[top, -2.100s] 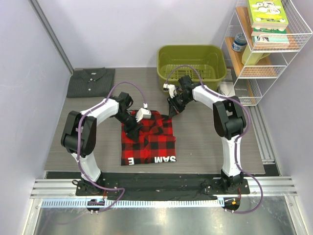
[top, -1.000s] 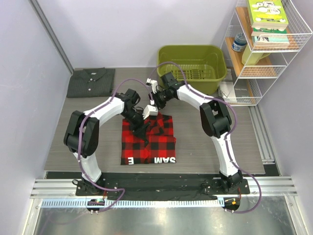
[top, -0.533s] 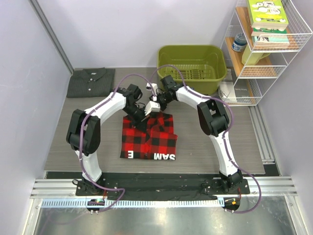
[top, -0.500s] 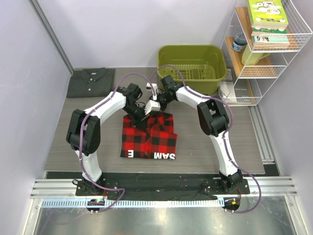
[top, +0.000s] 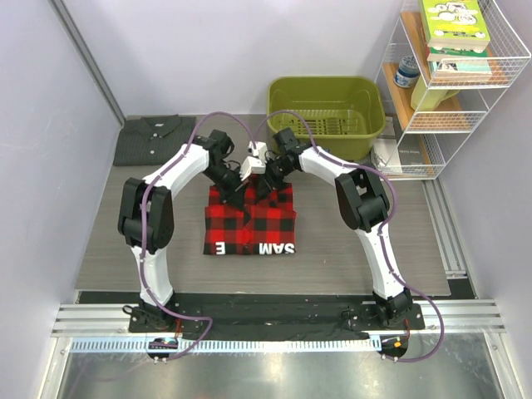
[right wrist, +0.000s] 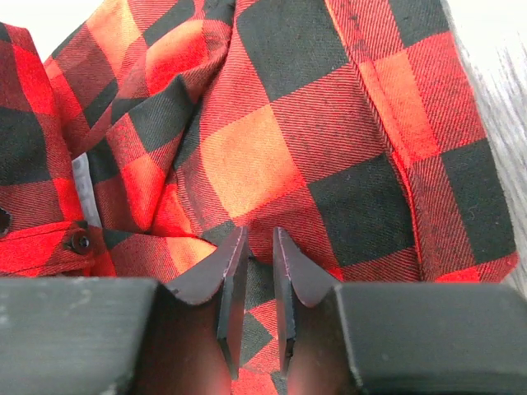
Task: Fold and stack the long sleeve shirts
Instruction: Fold the shirt
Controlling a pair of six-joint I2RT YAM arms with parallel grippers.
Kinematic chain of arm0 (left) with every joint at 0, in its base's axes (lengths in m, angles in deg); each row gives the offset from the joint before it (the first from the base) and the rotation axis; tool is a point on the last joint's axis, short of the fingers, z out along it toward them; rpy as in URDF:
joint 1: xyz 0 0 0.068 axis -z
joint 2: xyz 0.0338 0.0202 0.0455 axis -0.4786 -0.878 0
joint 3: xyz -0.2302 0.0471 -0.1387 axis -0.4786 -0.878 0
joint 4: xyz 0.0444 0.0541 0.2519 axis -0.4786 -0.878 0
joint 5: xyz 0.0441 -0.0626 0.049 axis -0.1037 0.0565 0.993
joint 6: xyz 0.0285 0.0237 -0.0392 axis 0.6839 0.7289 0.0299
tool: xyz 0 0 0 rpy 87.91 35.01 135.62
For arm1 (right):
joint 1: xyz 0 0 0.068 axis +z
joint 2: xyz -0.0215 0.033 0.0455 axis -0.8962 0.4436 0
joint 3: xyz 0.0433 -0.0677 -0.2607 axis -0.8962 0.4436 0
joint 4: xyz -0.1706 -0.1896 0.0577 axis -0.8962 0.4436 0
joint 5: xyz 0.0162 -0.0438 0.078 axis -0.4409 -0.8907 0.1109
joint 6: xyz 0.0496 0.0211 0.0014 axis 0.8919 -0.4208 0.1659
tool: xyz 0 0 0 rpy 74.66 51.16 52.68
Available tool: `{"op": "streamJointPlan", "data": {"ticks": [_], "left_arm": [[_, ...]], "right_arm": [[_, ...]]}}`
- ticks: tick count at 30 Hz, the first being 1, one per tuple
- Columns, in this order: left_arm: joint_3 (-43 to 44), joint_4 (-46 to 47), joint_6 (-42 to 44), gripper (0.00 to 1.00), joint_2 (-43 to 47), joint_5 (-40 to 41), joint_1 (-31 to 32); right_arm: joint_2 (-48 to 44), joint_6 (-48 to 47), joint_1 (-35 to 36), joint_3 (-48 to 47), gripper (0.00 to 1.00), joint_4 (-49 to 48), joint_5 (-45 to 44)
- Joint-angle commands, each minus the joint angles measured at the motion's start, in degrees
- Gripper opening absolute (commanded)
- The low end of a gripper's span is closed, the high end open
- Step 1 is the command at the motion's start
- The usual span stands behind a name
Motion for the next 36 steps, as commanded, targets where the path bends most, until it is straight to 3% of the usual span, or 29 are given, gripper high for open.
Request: {"op": "streamJointPlan", "data": {"ticks": [1,9,14,20,25,36], "left_arm": [[0.3,-4.1,3.3,0.0,1.0,-2.2,0.2],[-15.5,-1.9,3.5,0.0,7.9,-3.6,2.3],[-20.8,1.7,1.2,0.0,10.5,-4.4,4.1],[-23.6,-0.8,1.8,0.0,14.0,-7.3,5.8],[-24.3,-1.2,-2.5,0.0,18.4,-9.8,7.0],[-12.0,-4.4,-2.6,0.0,12.5,-8.0,2.0]], "right_arm": [[-4.4,-1.9,0.0,-0.4,0.25,-0.2,2.3],[-9.7,-0.3,0.3,2.4,0.29,-0.7,6.5],[-10.7,-0.4,3.0,7.5,0.27,-1.1,7.3],[-9.7,-3.4,4.9,13.8,0.24,-1.3,6.0],[-12.7,-5.5,6.3,19.8,0.24,-1.0,5.9],[-15.3,-14.4,7.9,23.5,0.23,3.4,6.4]]}}
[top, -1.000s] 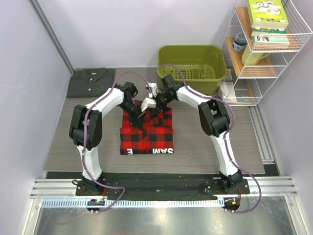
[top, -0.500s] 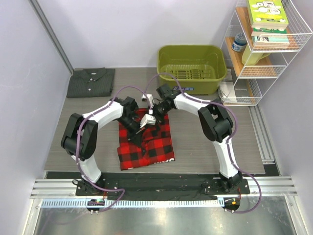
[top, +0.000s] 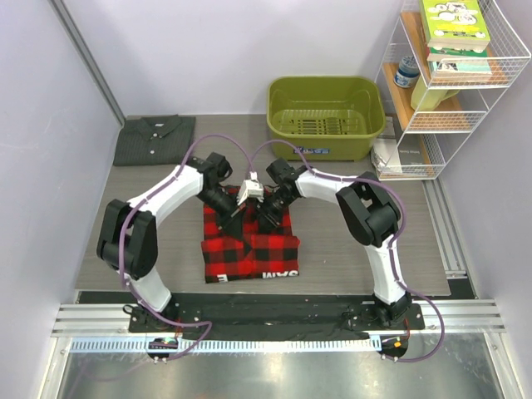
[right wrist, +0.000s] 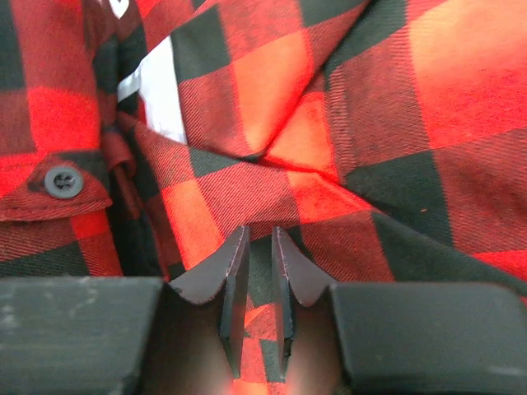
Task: Fold and stack the long sleeve shirts
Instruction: Fold the shirt
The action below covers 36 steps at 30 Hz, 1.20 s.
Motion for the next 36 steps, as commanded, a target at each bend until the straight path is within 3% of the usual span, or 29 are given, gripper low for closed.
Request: {"op": "streamJointPlan", "data": {"ticks": [1,6,16,23,36], "left_arm": [[8.0,-2.3,0.6,0.0,-3.2,-0.2,-2.6],[12.4,-3.8,3.0,0.0,-6.2,1.4,-3.3],[16.2,-6.0,5.7,0.0,-9.1,1.2,-3.5],[19.8,-8.9,7.3,0.0,-10.8,0.8,-3.9],[16.5,-7.5,7.8,0.0,-9.8,1.3,-4.3]], "right_arm": [[-3.4,-5.7,0.4,0.4,0.23,3.1,0.0],[-3.4,-7.4,-0.1,-2.9,0.23,6.4,-0.6],[0.4,-9.5,-4.1,-21.5,0.26,11.5,-2.7],[7.9,-2.9,-4.7,-27.7,0.26,6.7,-2.7],[15.1,8.5,-7.1,-33.5,0.27,-2.5,-0.7]]}}
